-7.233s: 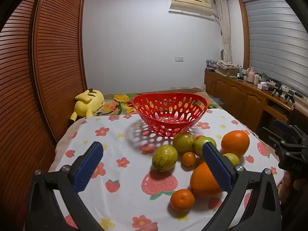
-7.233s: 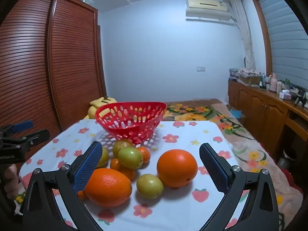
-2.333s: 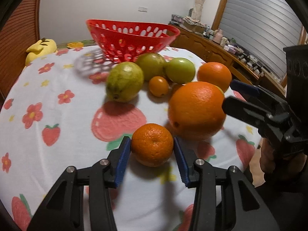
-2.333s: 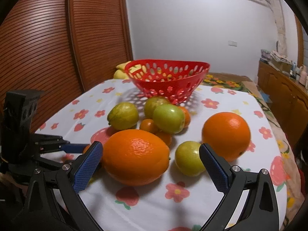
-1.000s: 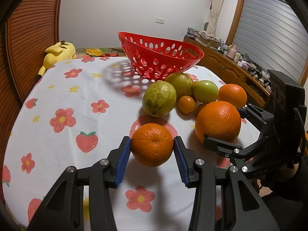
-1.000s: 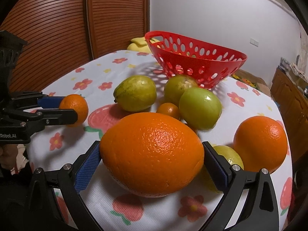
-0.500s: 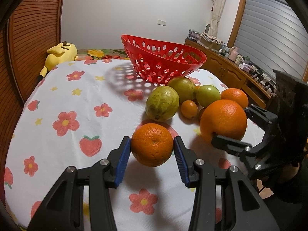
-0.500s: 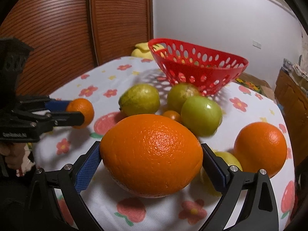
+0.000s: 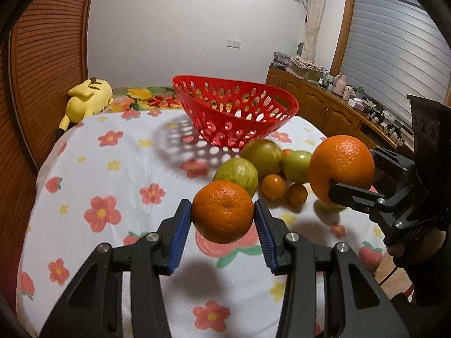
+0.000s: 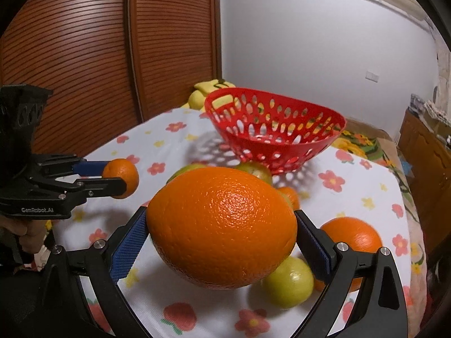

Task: Organize fruits
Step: 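Lift the tangerine and large orange and carry both over the red basket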

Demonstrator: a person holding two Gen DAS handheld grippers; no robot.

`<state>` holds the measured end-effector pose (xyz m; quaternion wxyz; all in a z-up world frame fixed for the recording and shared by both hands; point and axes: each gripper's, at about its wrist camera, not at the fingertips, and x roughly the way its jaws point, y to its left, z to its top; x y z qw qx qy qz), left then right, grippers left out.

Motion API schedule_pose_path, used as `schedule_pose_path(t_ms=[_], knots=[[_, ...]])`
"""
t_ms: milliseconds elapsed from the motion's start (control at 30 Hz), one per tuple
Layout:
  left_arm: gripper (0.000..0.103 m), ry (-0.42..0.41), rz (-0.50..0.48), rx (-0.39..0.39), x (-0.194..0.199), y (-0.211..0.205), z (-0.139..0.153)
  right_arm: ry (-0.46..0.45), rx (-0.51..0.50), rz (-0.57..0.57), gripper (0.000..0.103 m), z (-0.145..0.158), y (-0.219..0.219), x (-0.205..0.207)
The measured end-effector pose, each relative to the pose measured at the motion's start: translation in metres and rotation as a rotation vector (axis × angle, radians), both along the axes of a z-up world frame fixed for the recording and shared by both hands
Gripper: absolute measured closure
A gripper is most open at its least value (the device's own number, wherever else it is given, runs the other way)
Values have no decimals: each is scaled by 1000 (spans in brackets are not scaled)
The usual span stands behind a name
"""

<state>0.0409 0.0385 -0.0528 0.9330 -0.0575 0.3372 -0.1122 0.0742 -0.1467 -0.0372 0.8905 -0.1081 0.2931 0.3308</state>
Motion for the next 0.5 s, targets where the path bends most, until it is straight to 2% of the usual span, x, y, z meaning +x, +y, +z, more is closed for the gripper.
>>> schedule_pose_path(t_ms=[267, 500], knots=[[59, -25, -14, 15, 11, -3, 13, -16, 26, -10, 4, 16, -10, 6], [59, -55, -35, 30, 46, -8, 32, -34, 34, -18, 4, 34, -16, 27]])
